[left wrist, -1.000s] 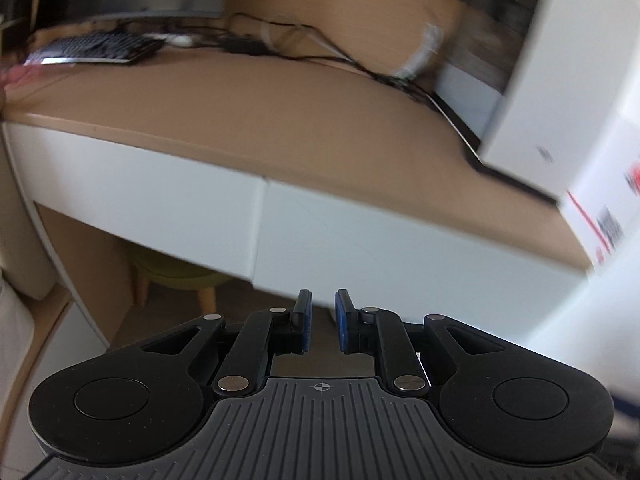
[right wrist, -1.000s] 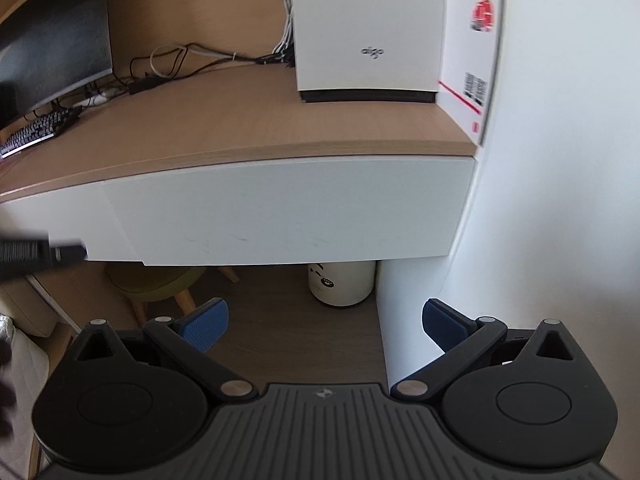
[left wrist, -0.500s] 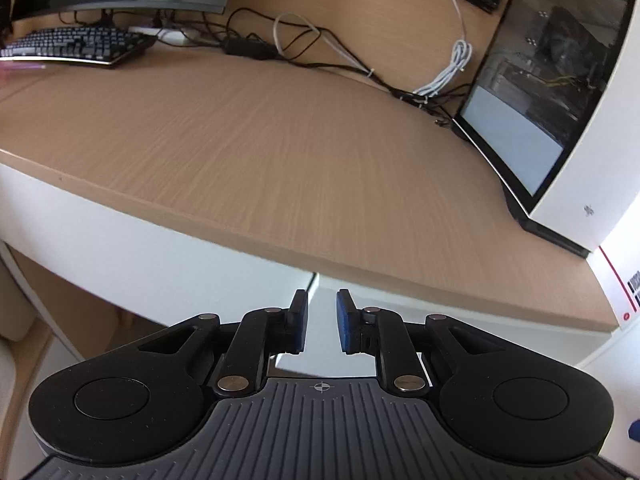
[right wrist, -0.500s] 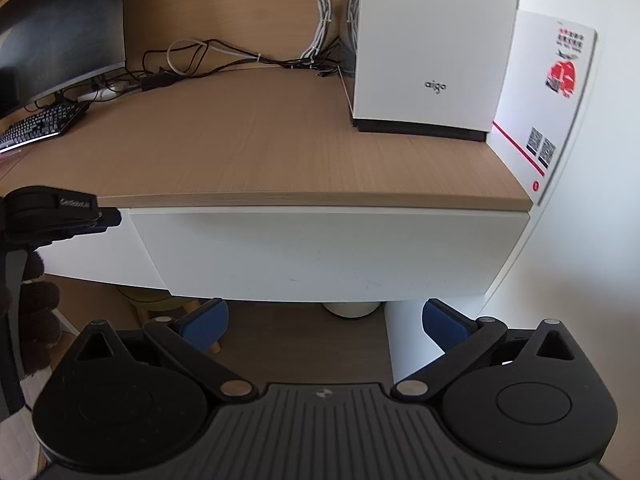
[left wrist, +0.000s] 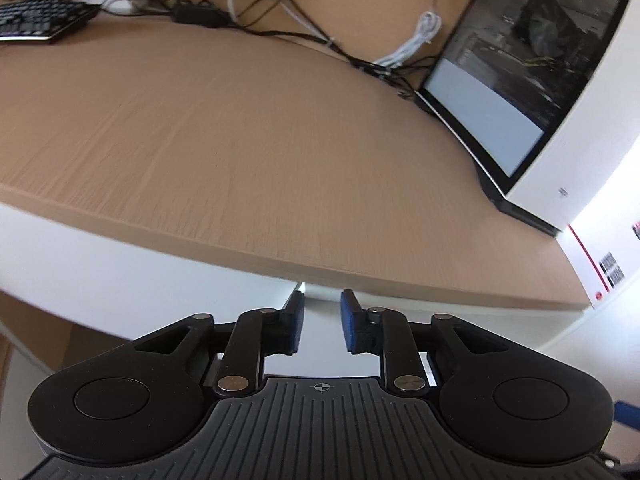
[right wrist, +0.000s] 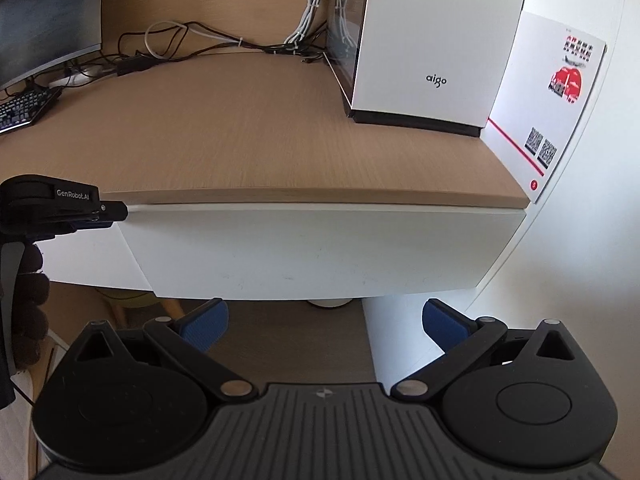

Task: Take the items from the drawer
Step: 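Move both tools toward the white desk drawer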

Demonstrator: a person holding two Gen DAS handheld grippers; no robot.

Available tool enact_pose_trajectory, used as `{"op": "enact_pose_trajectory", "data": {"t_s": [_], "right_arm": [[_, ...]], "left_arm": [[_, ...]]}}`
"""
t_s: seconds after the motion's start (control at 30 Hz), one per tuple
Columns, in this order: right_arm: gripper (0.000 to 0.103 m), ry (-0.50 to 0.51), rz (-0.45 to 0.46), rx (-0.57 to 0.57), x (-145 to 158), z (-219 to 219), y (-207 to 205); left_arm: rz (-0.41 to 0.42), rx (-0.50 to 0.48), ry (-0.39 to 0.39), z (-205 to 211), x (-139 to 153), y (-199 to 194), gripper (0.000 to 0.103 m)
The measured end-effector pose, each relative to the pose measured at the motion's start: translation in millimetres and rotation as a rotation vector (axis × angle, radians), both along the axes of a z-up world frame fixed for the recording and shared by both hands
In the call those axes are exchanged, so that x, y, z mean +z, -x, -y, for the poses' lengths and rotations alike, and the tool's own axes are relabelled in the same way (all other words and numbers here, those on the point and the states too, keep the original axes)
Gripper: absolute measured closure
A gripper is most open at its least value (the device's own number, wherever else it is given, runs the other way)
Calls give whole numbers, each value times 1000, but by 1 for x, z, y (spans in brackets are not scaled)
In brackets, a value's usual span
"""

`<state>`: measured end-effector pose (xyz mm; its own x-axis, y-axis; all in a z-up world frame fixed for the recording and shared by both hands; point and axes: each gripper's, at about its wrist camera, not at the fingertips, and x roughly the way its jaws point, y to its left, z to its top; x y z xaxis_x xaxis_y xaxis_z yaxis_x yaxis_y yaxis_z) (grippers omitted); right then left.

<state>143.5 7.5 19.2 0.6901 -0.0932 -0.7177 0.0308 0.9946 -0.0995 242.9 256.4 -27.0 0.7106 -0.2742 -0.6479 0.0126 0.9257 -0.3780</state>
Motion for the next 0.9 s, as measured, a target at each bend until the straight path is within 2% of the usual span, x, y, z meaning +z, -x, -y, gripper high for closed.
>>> {"op": "enact_pose_trajectory", "data": {"t_s": [0.1, 0.27, 0.37, 0.43, 0.63, 0.9], "right_arm": [[0, 21, 5, 2, -1, -5, 2], [0, 29, 1, -6, -1, -4, -1], [0, 42, 17, 25, 1, -4, -8], [0, 54, 17, 68, 0, -5, -13], [0, 97, -43, 187, -13, -2, -26], [0, 95, -92, 203, -29, 9, -33]], "left_arm": [[3, -33, -2, -3, -1, -1, 81], [-12, 16, 13, -7, 0, -6, 81], [-17, 17, 51, -6, -2, -8, 81], [-6, 32, 48, -3, -3, -6, 79], [17, 36, 54, -3, -4, -3, 74], [13, -4, 26, 1, -1, -7, 68]]}}
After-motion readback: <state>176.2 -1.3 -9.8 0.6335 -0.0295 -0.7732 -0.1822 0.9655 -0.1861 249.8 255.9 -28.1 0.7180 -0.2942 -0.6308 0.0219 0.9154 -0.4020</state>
